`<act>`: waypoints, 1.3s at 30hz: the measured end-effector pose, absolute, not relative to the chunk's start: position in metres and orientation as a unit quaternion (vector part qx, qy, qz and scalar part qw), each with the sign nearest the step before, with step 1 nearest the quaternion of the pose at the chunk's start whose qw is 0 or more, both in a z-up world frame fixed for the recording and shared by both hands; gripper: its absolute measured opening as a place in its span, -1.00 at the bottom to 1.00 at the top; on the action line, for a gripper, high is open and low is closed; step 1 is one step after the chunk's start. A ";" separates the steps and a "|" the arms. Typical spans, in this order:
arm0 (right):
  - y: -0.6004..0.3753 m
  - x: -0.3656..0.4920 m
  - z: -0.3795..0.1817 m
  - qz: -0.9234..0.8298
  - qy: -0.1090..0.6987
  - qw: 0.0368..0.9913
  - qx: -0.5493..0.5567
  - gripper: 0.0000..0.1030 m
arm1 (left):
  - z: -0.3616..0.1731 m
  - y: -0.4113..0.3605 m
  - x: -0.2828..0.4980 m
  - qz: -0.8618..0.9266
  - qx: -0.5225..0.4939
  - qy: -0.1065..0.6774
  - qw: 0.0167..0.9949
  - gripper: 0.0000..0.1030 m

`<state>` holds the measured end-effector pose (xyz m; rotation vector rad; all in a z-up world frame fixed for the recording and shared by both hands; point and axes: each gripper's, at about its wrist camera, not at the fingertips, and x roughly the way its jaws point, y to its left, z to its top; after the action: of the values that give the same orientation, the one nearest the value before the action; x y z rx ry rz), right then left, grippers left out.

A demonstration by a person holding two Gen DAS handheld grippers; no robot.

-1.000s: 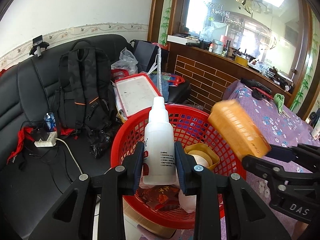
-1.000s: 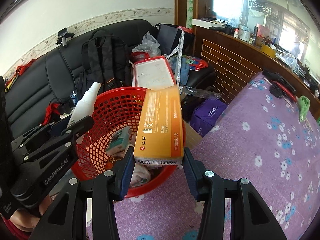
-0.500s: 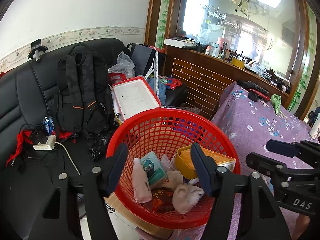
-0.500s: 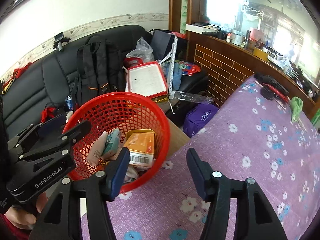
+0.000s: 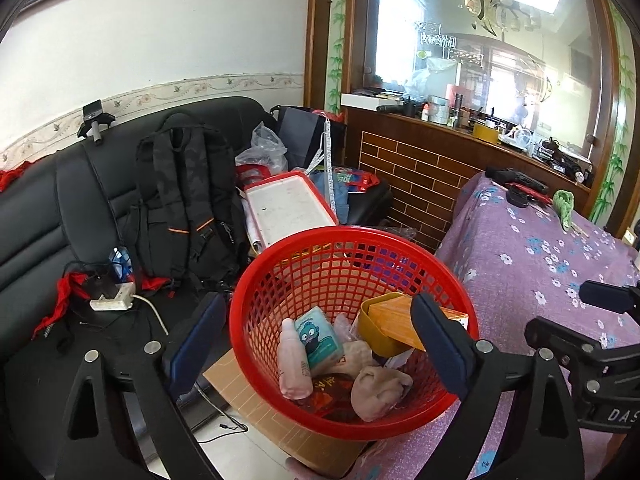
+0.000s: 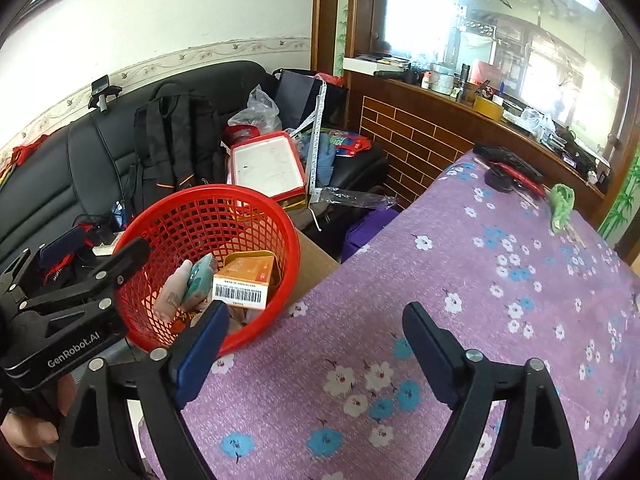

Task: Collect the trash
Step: 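Withdraw both open tools from the basket toward the table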

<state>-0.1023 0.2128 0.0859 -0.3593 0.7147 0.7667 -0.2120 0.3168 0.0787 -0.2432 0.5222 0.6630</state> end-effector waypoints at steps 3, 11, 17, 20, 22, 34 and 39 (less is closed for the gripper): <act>0.207 -0.105 0.086 0.360 0.339 0.852 -0.171 0.82 | 0.078 0.315 -0.215 0.335 -0.113 0.251 0.901 0.85; 0.190 -0.111 0.082 0.350 0.346 0.854 -0.169 0.84 | 0.082 0.308 -0.228 0.361 -0.099 0.239 0.896 0.88; 0.173 -0.124 0.079 0.340 0.343 0.858 -0.173 0.84 | 0.083 0.296 -0.231 0.368 -0.089 0.245 0.892 0.91; 0.158 -0.137 0.081 0.333 0.327 0.865 -0.184 0.84 | 0.086 0.290 -0.233 0.380 -0.082 0.248 0.887 0.99; 0.146 -0.145 0.083 0.325 0.316 0.871 -0.190 0.84 | 0.086 0.282 -0.237 0.378 -0.078 0.245 0.889 0.99; 0.065 -0.183 0.095 0.283 0.285 0.902 -0.161 0.89 | 0.092 0.214 -0.256 0.381 -0.032 0.242 0.892 0.99; 0.041 -0.196 0.096 0.266 0.282 0.911 -0.144 0.91 | 0.092 0.187 -0.267 0.374 -0.021 0.229 0.899 0.99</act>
<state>-0.1961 0.0412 0.0963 -0.2959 0.5820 0.5483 -0.2674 0.1867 0.0923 -0.0428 0.4748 0.7736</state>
